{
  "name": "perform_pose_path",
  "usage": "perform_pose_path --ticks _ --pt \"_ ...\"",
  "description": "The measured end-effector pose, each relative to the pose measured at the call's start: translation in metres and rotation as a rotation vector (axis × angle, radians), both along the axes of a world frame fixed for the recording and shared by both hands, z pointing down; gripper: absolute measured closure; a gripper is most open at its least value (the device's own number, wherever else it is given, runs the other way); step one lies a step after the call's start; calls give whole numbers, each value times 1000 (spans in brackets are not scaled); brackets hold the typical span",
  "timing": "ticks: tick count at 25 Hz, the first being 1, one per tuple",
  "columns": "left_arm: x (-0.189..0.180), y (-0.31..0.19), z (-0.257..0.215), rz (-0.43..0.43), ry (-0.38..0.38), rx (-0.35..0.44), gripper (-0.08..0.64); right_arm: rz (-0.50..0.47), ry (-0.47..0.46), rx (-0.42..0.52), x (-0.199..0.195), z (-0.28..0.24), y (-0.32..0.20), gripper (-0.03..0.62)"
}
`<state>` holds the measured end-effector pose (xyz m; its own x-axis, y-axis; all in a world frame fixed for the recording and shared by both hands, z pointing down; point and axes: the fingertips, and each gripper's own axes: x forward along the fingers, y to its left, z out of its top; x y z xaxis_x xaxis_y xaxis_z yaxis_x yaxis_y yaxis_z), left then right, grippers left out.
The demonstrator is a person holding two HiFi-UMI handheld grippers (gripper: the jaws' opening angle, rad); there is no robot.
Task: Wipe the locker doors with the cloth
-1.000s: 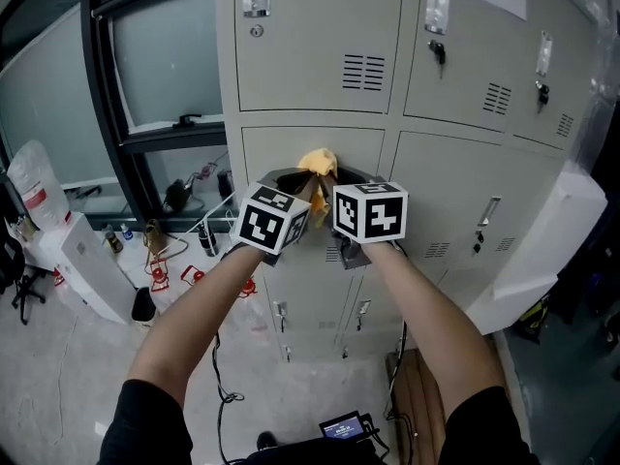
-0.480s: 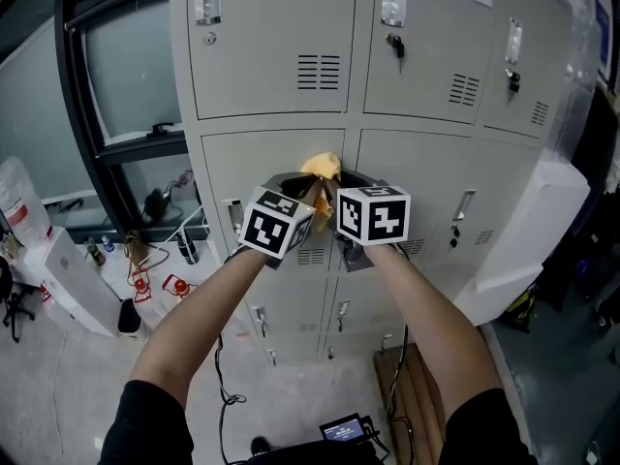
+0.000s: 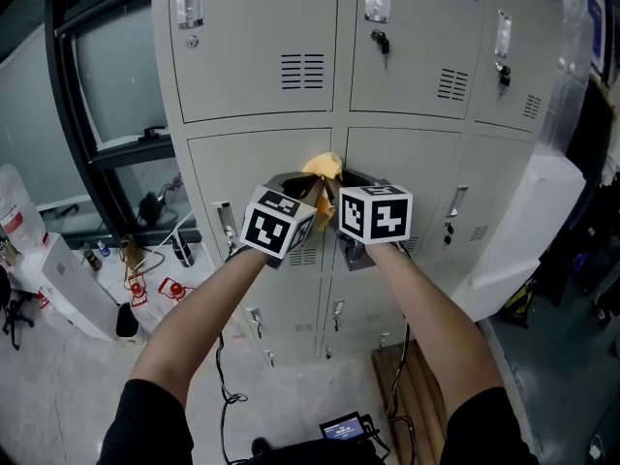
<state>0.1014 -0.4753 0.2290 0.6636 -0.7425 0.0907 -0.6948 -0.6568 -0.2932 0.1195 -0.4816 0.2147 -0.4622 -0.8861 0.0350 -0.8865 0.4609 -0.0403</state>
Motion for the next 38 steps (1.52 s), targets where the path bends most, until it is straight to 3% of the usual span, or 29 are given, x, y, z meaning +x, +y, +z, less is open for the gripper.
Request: perform_pose_path --ticks 14,19,24,38 --pt "-1 3 1 7 8 19 540 -7 -3 -6 -1 1 2 522" --pt "-11 17 -5 20 26 46 540 -78 -26 15 -12 -4 15 522" --pt "-42 32 -8 -3 54 59 540 -180 -25 33 -45 -7 30 522" --pt "-163 45 26 -160 42 13 540 -323 -16 -37 -168 28 38 522"
